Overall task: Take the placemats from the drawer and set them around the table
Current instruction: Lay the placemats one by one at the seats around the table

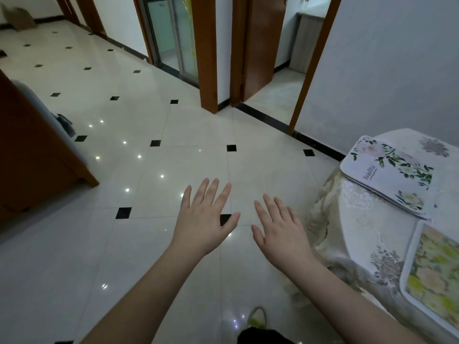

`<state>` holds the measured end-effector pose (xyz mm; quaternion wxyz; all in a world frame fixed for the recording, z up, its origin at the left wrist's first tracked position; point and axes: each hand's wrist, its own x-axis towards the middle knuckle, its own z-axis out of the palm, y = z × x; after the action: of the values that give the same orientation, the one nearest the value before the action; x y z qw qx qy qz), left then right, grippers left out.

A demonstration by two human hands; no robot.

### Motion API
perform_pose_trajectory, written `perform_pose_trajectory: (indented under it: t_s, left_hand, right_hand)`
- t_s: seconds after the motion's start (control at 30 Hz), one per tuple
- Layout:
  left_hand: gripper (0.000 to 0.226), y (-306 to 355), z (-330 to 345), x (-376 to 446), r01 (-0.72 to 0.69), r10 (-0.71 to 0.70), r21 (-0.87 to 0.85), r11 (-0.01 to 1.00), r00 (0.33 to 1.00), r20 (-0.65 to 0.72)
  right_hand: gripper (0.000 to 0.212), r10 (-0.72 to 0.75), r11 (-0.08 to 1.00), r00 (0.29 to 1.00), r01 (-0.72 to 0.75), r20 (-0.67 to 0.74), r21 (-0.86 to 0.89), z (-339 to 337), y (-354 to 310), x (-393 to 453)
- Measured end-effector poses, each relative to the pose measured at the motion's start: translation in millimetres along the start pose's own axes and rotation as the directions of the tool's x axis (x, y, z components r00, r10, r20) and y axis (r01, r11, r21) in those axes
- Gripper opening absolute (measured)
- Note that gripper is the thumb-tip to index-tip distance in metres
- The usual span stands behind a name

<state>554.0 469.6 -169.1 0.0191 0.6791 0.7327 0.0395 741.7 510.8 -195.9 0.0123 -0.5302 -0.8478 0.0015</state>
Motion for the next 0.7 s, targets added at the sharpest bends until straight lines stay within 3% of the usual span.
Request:
perform_pose_trajectory:
  t_s: [0.13,0.33,0.5,0.7]
  left_hand:
    - [0.079,12.4,15.4,46.4,-0.050,0.050,-0.002,0.999,0.999,-0.005]
    - [0.098,38.6,27.1,129.9,-0.060,0.062,-0.025,0.998,0.994,0.089]
    - [0.084,60.5,24.5,187.9,-0.131,0.128,0.012,0.991,0.986,0.109]
    - [0.085,55.5,27.9,250.3,-0.182,0.177,0.047,0.982,0.979,0.100]
  right_hand:
    - [0.063,0.063,0.998,0.998,-0.063,-0.001,-0.004,12.1,32.1,34.6]
    - [0.063,0.120,0.992,0.990,-0.117,-0.069,0.050,25.8,87.8,89.2]
    - [0.063,0.151,0.988,0.986,-0.147,-0.078,0.049,28.5,123.9,133.1]
    - [0.063,0.174,0.984,0.981,-0.170,-0.087,0.057,28.3,136.5,186.2]
